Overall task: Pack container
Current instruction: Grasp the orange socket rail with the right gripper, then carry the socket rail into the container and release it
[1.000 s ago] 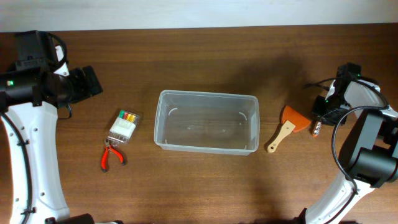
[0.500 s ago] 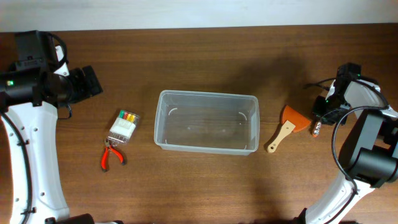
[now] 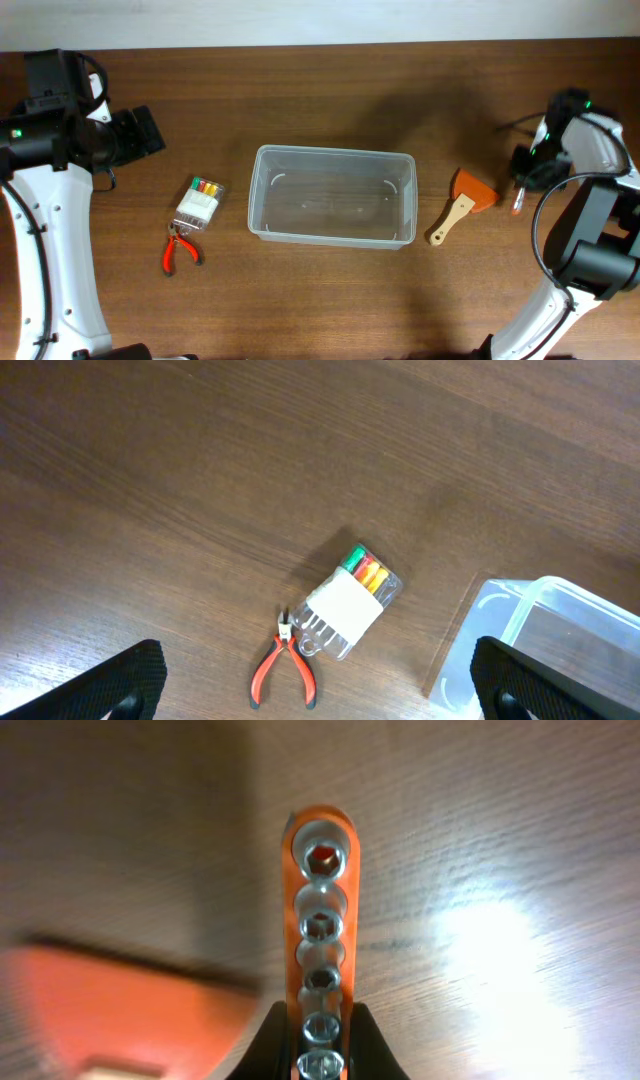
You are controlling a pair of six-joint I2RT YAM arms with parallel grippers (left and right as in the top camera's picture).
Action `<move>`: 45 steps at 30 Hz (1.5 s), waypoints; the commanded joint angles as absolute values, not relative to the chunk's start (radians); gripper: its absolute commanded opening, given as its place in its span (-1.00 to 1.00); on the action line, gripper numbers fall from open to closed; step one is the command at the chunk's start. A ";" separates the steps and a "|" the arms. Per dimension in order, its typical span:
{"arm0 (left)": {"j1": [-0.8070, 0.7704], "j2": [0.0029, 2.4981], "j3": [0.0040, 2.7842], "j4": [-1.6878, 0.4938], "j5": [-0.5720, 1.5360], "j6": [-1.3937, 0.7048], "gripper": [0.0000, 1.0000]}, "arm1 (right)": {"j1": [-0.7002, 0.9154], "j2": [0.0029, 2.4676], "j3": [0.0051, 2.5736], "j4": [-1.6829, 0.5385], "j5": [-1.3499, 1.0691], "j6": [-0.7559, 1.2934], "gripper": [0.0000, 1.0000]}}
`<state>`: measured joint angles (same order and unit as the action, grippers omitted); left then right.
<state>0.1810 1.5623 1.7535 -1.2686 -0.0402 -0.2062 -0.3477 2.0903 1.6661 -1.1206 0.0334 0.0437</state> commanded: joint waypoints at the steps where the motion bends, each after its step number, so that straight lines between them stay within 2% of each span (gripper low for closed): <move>1: 0.184 1.565 1.761 -1.269 -0.033 -0.219 0.99 | -0.270 1.999 1.850 -1.196 -0.022 -0.110 -0.92; 9: 0.184 1.565 1.761 -1.269 -0.034 -0.218 0.99 | 0.060 1.943 2.154 -1.457 -0.181 -0.491 -0.92; 14: 0.184 1.565 1.761 -1.270 -0.045 -0.218 0.99 | 0.373 1.941 2.140 -1.488 -0.169 -0.700 -0.92; 17: 0.184 1.565 1.761 -1.272 -0.048 -0.218 0.98 | 0.464 1.954 2.087 -1.473 -0.145 -0.762 -0.92; 22: 0.184 1.565 1.761 -1.273 -0.048 -0.218 0.99 | 0.519 1.988 1.900 -1.364 -0.147 -0.782 -0.92; 31: 0.184 1.565 1.761 -1.273 -0.048 -0.218 0.98 | 0.502 1.989 1.576 -1.096 -0.146 -0.808 -0.90; 37: 0.184 1.565 1.761 -1.274 -0.048 -0.218 0.99 | 0.502 1.989 1.517 -1.034 -0.146 -0.808 -0.53; 41: 0.184 1.565 1.761 -1.274 -0.048 -0.218 0.99 | 0.502 1.989 1.518 -1.036 -0.146 -0.804 0.07; 42: 0.184 1.565 1.761 -1.274 -0.048 -0.218 0.99 | 0.502 1.989 1.519 -1.035 -0.146 -0.804 0.33; 43: 0.184 1.565 1.761 -1.274 -0.048 -0.218 0.98 | 0.502 1.989 1.524 -1.038 -0.146 -0.804 0.94; 45: 0.184 1.565 1.761 -1.274 -0.048 -0.218 0.99 | 0.502 1.987 1.568 -1.063 -0.133 -0.755 0.97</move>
<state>0.1810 1.5623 1.7535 -1.2728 -0.0414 -0.2062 0.5083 1.9915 1.5200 -1.0435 -0.1417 -0.7986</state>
